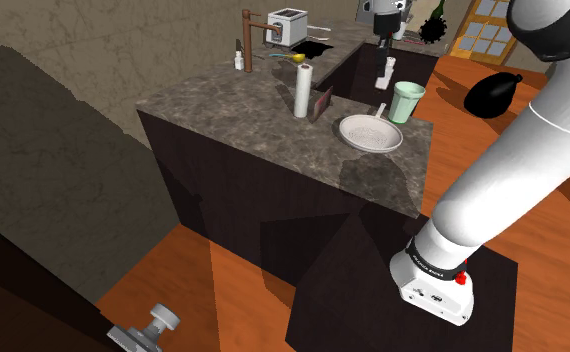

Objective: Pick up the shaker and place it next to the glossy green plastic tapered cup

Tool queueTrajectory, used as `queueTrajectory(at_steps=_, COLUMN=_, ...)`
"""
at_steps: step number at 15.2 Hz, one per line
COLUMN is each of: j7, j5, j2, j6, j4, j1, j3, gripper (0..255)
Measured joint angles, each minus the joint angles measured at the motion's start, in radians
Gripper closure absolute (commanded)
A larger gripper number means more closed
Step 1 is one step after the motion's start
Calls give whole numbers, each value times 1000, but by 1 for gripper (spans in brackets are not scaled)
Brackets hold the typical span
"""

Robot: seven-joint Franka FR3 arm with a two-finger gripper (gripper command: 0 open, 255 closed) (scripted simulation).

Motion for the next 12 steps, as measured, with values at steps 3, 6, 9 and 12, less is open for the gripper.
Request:
queueTrajectory(at_steps=3, j7=-78, j5=3, j2=41, j6=5, j4=48, j1=-35, j3=-41, gripper=255)
queueTrajectory(at_steps=6, j7=-154, j5=13, j2=86, j6=17, j4=91, j1=-72, j3=-79, gripper=255)
queueTrajectory(at_steps=9, j7=-236, j5=30, j2=140, j6=33, j4=139, j1=-116, j3=-117, gripper=255)
queueTrajectory(at_steps=12, j7=-318, j5=56, j2=204, j6=35, j4=208, j1=-163, j3=-150, gripper=255)
